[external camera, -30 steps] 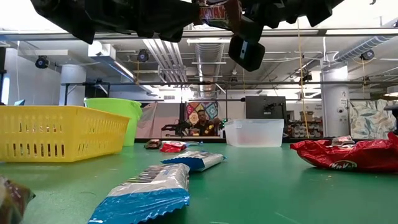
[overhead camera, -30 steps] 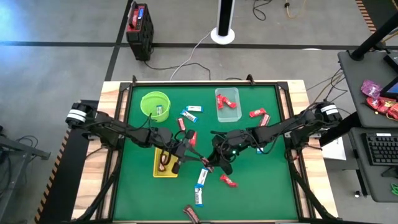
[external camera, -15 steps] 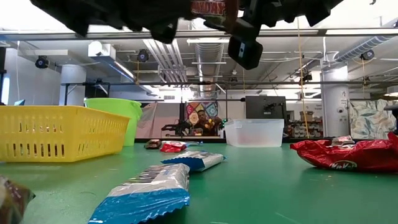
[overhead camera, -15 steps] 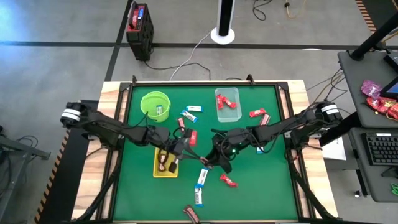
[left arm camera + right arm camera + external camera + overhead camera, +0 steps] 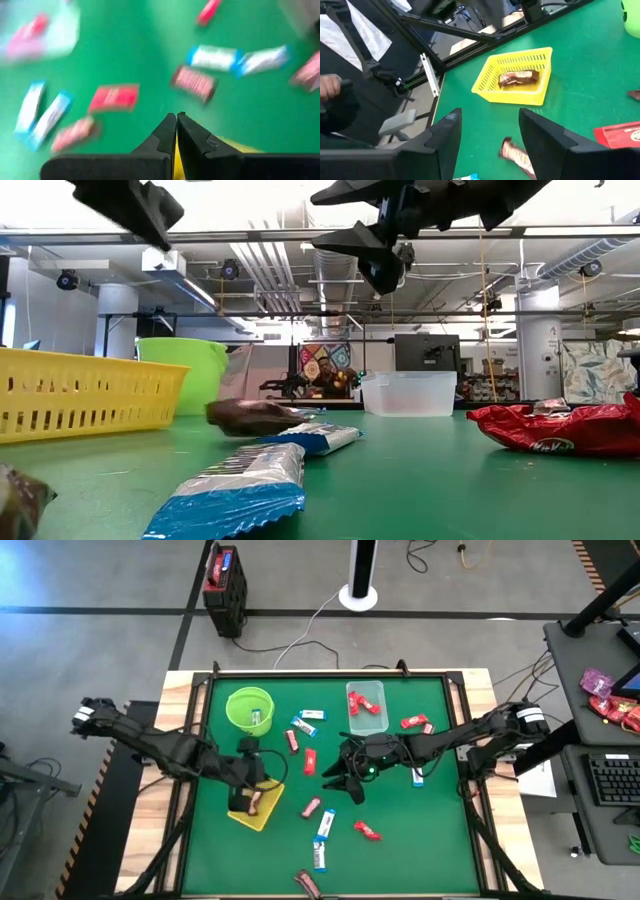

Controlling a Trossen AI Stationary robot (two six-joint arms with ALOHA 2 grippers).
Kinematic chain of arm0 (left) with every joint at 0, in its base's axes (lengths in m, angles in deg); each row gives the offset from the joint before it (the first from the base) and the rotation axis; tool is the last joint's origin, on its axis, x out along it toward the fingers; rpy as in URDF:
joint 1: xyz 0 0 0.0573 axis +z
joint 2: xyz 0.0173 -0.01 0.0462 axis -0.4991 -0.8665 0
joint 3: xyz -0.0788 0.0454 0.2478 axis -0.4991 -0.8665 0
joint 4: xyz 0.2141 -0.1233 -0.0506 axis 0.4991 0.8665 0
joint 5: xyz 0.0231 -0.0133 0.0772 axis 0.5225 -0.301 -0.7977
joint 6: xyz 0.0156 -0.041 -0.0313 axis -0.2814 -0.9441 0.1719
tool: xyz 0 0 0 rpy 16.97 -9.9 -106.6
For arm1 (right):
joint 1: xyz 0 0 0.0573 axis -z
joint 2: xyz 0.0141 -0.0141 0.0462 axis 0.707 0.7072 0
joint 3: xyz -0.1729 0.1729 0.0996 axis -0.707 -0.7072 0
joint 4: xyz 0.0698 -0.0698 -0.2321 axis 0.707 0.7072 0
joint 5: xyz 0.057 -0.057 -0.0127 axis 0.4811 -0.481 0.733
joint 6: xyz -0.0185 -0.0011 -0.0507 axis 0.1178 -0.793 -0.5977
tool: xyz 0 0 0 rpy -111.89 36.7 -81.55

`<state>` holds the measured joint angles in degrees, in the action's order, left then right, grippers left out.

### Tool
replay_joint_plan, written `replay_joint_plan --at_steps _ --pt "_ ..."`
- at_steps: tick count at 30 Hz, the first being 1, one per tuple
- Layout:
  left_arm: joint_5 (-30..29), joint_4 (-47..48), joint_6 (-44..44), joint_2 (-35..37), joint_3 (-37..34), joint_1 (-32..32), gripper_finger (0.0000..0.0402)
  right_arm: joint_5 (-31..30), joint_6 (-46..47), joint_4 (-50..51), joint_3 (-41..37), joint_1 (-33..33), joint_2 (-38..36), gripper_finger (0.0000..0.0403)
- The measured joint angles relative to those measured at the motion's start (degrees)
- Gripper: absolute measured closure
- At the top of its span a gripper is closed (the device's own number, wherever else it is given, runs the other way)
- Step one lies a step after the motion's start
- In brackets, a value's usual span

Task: Sort candy by brand, put in halloween buckets
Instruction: Put the brown chocolate into the yellow bin

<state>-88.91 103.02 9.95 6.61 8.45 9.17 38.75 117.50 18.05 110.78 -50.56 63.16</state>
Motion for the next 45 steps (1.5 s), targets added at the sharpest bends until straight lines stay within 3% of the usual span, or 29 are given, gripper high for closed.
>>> replay_joint_plan --at_steps 4,9,12,16,24,33,37,42,45 --pt "-1.75 2.71 -2.26 -0.06 0.43 -1.5 0.0401 -0.47 -2.53 0.51 0.0 -0.02 0.0 0.0213" --pt "-2.95 -1.22 -0.56 -0.61 -0.2 -1.87 0.0401 -11.09 -22.96 5.3 0.01 -4.01 3.02 0.0212" --pt "-4.82 -2.18 0.01 -0.48 -0.2 -2.07 0.0401 -12.25 -27.85 4.53 1.1 -5.47 7.86 0.0211" --pt "-6.1 -3.51 0.73 -0.37 -0.2 -2.19 0.0401 -12.87 -31.29 8.83 7.94 -5.82 15.74 0.0211" --pt "-6.11 -5.16 0.6 -0.37 -0.2 -3.12 0.0401 -11.26 -40.06 36.17 26.54 -5.94 27.23 0.0211" --pt "-6.15 -7.68 0.83 -0.34 -0.24 -4.35 0.0401 -10.8 -43.38 39.26 34.07 -5.58 33.87 0.0212" --pt "-6.17 -8.03 0.95 -0.34 -0.24 -4.42 0.0402 -10.72 -43.03 39.23 34.47 -5.53 34.87 0.0249" --pt "-6.28 -8.03 1.04 -0.34 -0.26 -4.44 0.0402 -10.28 -41.72 39.31 34.48 -5.26 35.34 0.0361" --pt "-6.76 -9.69 2.22 -0.32 -0.94 -4.44 0.0402 -9.82 -40.72 39.57 34.38 -5.24 35.16 0.0378"
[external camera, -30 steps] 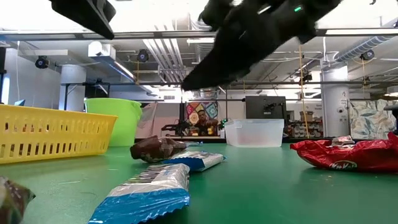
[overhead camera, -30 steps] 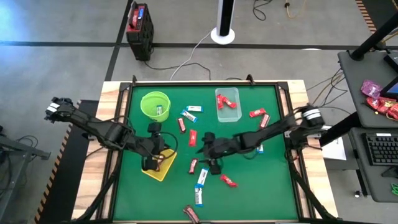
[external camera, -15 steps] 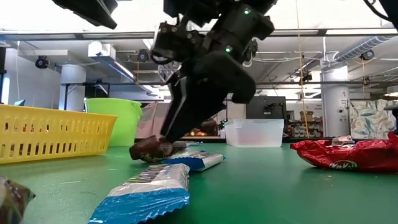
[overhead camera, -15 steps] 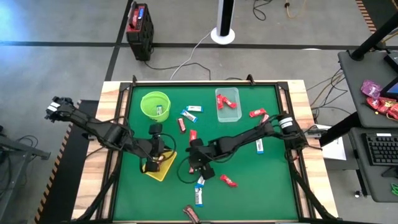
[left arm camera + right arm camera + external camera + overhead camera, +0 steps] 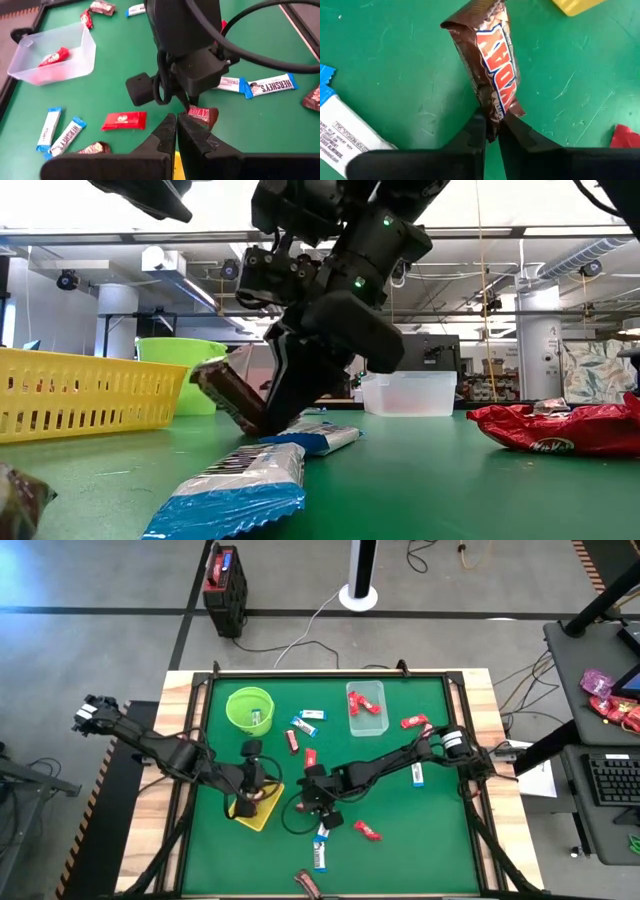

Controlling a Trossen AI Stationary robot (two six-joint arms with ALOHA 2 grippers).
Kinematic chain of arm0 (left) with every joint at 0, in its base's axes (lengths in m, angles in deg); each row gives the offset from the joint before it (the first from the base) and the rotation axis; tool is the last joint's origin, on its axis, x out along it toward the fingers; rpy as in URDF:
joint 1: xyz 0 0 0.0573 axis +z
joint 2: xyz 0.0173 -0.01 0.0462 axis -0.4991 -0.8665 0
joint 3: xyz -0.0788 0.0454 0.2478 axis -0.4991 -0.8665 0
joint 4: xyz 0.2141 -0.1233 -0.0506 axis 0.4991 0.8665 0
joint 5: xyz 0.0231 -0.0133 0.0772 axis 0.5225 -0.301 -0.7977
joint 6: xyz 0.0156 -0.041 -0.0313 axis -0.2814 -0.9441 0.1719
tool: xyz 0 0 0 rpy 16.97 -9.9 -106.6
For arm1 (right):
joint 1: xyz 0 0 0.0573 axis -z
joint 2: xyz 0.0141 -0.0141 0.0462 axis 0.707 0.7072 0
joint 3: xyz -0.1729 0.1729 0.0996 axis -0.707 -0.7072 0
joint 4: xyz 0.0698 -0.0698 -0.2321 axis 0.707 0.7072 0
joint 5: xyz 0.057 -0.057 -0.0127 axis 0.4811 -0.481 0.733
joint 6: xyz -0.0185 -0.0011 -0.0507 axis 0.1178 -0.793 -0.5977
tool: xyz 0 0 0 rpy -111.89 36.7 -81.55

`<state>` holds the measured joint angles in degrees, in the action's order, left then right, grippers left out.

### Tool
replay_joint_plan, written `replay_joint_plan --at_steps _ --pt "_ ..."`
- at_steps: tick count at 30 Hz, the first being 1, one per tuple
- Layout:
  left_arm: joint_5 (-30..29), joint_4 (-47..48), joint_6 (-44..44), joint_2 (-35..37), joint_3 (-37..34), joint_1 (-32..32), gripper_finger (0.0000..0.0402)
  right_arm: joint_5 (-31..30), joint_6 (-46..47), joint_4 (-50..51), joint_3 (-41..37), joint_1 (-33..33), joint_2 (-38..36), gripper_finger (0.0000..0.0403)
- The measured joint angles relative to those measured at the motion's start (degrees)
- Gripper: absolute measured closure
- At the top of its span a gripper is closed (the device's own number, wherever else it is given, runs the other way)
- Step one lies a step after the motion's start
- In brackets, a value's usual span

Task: Sort candy by brand, put in halloween buckets
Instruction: Put the brown chocolate into the yellow bin

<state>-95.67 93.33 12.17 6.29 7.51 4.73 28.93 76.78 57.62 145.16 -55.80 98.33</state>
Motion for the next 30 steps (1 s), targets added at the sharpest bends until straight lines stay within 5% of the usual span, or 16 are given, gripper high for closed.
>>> replay_joint_plan --at_steps 7,14,20,30 --pt "0.74 -18.12 4.81 0.17 -9.04 -0.94 0.0402 2.73 6.17 -1.17 -3.45 0.08 -5.9 0.0383" --pt "2.66 -29.29 3.98 2.45 -14.69 -0.9 0.039 8.66 11.74 -24.5 -18.09 -0.07 -14.61 0.0384" --pt "5.41 -42.94 5.32 1.29 -19.16 -0.48 0.0324 8.61 11.88 -44.76 -24.5 0.08 -16.56 0.0384" --pt "5.54 -55.0 8.75 -2.87 -20.98 -0.35 0.021 8.67 5.63 -40.96 -18.94 0.55 -16.39 0.0385"
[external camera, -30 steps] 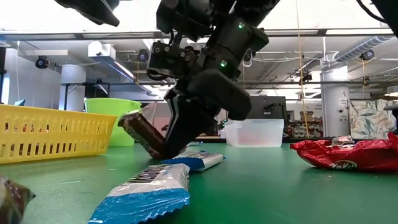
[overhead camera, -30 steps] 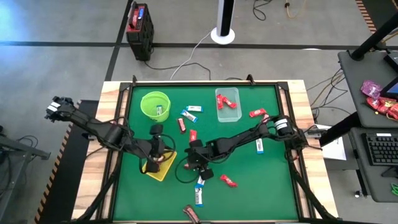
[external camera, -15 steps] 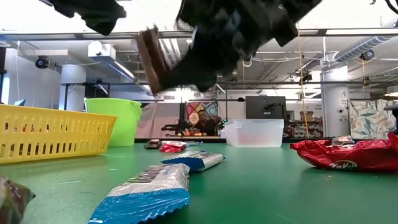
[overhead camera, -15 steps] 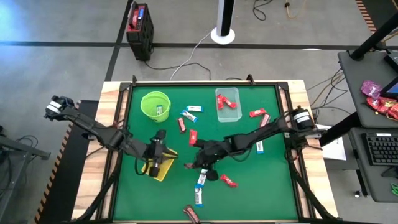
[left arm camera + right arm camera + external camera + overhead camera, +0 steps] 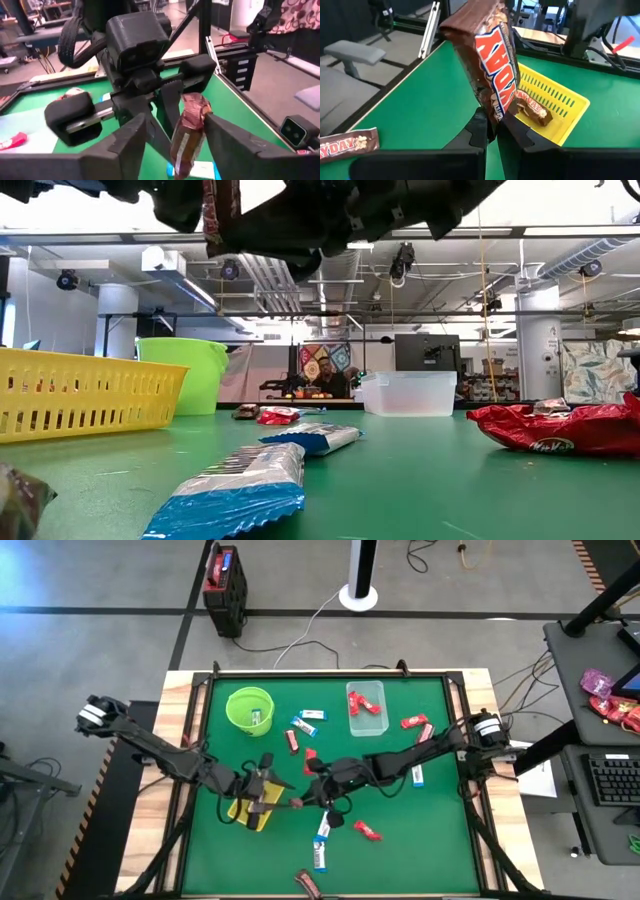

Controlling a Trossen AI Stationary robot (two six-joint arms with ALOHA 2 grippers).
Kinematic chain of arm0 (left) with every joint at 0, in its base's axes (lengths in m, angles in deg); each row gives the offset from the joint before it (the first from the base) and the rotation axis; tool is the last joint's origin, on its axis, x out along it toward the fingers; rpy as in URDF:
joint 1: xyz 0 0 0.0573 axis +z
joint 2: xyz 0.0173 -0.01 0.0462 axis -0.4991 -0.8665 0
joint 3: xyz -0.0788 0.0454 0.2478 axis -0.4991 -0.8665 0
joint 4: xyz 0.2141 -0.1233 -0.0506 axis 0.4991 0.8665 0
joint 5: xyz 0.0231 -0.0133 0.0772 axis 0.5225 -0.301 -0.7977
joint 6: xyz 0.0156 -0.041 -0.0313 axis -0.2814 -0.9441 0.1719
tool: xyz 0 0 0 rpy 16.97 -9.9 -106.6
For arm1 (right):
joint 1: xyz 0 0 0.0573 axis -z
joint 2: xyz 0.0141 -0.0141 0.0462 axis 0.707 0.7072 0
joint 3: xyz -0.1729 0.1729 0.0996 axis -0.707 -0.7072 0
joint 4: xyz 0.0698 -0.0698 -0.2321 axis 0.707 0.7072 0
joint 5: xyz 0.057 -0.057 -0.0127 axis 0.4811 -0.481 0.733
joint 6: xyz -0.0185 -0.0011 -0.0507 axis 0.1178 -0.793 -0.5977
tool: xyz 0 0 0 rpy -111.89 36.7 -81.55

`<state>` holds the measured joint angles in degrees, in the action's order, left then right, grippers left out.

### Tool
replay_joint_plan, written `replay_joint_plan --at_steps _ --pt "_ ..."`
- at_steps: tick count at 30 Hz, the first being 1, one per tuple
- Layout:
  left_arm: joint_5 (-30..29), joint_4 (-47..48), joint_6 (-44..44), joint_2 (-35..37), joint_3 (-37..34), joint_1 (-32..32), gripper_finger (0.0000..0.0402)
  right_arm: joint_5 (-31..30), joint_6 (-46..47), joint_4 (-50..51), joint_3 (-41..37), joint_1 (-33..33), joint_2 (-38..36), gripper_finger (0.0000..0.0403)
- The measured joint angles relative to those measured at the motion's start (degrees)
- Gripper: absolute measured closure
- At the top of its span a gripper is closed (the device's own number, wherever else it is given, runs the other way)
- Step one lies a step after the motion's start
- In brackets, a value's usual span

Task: Sort candy by brand, put in halloween buckets
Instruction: Put the brown chocolate into the yellow bin

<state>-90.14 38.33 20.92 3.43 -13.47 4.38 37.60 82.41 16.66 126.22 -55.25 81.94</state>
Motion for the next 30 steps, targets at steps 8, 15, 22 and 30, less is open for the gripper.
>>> replay_joint_plan --at_steps 8,15,22,30 --pt "5.49 -1.4 0.54 -1.03 -0.02 0.23 0.0214 -1.47 -1.26 4.12 2.39 0.94 0.02 0.0385" --pt "4.34 -1.36 1.53 -1.03 -0.02 0.33 0.0318 -1.56 -0.45 4.47 2.37 1.17 0.02 0.0385" --pt "3.9 -1.12 0.86 -0.95 0.04 0.44 0.0382 -2.88 3.54 4.36 2.37 1.52 0.02 0.0342" --pt "3.97 11.79 -4.48 7.27 0.11 0.44 0.0398 -3.47 8.06 4.38 3.27 2.42 0.02 0.0241"
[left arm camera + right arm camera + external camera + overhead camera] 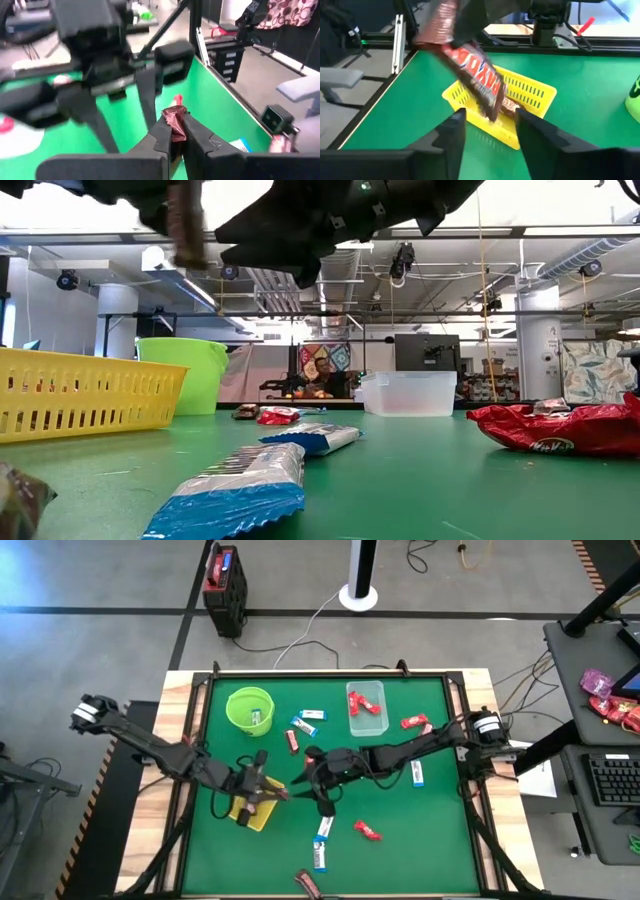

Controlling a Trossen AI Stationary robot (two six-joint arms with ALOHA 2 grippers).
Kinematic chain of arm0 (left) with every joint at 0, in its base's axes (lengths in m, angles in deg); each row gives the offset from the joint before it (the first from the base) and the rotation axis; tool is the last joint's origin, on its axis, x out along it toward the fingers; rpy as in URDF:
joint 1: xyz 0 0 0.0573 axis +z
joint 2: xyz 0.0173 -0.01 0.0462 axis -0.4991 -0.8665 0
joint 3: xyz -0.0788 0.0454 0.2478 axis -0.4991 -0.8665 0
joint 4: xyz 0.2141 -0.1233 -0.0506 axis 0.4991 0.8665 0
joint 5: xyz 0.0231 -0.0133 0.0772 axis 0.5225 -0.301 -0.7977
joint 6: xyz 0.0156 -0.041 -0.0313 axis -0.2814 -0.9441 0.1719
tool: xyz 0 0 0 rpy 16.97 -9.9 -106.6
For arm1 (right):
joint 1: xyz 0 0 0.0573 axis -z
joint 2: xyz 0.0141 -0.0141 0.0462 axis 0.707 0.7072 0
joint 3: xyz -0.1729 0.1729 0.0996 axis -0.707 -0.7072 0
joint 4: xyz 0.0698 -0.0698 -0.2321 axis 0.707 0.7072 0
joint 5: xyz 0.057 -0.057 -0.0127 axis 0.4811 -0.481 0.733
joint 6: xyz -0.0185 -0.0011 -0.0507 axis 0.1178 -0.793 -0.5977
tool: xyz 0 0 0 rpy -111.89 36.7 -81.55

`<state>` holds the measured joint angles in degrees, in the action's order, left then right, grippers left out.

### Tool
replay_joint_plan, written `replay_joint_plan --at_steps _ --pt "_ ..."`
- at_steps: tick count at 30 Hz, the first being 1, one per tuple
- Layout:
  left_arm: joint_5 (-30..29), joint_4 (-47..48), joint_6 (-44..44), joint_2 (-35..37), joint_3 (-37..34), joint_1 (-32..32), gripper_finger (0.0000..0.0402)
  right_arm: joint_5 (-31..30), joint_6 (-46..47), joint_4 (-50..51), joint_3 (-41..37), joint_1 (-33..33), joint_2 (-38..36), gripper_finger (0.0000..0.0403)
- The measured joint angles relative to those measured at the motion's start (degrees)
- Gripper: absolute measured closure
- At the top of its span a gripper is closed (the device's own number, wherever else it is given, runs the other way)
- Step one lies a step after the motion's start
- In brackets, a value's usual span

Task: Sort candy by brand, put in halloween buckets
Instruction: Put the brown chocolate into the yellow bin

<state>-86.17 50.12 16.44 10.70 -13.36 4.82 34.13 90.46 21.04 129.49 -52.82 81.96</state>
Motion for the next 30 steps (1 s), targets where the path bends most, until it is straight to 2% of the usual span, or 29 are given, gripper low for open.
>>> replay_joint_plan --at_steps 5,8,10,16,24,30 --pt "-0.05 25.58 -14.9 7.89 1.81 -0.02 0.0399 0.07 2.79 1.16 0.04 0.73 0.0 0.0202" --pt "-0.04 39.57 -24.77 8.9 3.55 -0.07 0.0399 0.15 4.16 3.0 0.04 1.08 0.0 0.0191" --pt "0.19 44.68 -29.42 8.39 3.87 -0.04 0.0399 0.17 5.7 4.61 0.04 1.22 0.0 0.0187" --pt "3.73 44.89 -31.61 4.34 3.79 -0.07 0.0391 0.36 16.1 11.85 0.7 0.93 0.0 0.0188" --pt "3.89 45.06 -31.29 -1.58 5.32 -0.04 0.0363 -3.35 25.55 39.28 13.6 -4.64 0.04 0.0189" --pt "3.89 44.99 -30.18 -3.21 7.12 -0.13 0.0332 -6.25 36.91 48.31 20.75 -10.14 0.04 0.0189"
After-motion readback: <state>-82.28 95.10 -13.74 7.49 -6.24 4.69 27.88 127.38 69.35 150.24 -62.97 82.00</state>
